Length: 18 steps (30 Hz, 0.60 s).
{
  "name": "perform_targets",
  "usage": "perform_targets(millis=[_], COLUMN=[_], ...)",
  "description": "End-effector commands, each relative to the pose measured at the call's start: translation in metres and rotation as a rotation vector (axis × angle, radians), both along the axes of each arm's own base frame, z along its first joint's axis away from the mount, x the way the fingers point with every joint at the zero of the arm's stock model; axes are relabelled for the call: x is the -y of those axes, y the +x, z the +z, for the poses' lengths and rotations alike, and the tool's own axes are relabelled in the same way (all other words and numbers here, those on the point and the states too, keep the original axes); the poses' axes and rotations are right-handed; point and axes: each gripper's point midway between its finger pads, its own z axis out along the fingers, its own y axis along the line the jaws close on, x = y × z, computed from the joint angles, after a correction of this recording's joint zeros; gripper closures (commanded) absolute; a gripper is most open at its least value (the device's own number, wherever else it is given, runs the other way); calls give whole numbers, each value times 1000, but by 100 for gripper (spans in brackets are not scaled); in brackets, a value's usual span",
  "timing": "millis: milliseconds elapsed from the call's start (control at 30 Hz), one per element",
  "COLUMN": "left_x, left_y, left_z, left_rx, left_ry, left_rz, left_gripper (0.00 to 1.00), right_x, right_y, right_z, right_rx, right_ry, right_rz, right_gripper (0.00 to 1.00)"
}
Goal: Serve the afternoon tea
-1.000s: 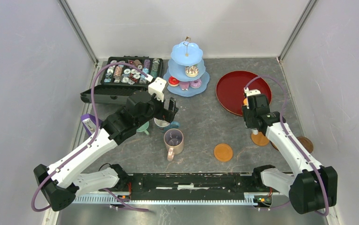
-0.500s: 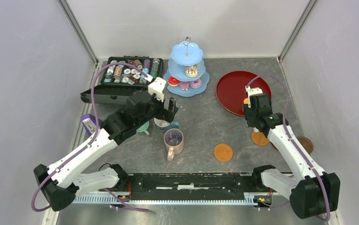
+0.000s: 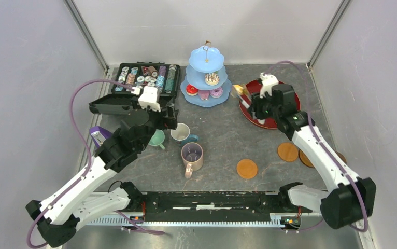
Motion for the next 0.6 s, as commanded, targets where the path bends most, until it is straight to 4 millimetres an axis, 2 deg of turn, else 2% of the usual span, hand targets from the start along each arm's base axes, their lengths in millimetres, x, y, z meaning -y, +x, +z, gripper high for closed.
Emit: perform_targets(millis=[0, 133, 233, 433, 567], left_x=[-20, -24, -25, -24, -24], left_y=[5, 4, 5, 5, 5], left_z=[23, 23, 23, 21, 21], left_rx=[92, 99, 99, 97, 98], left_ry=[-90, -87, -81, -75, -73], left_rz=[116, 133, 134, 132, 132], left_gripper=[0, 0, 0, 0, 0], right_x=[-77, -126, -150, -184, -195], right_y=[26, 35, 45, 66, 80], right_z=[61, 73, 77, 76, 63], right_rx=[149, 159, 156, 142, 114], right_ry=[179, 244, 271, 282, 256], right_rz=[179, 272, 304, 333, 315], right_gripper=[79, 79, 79, 79, 78])
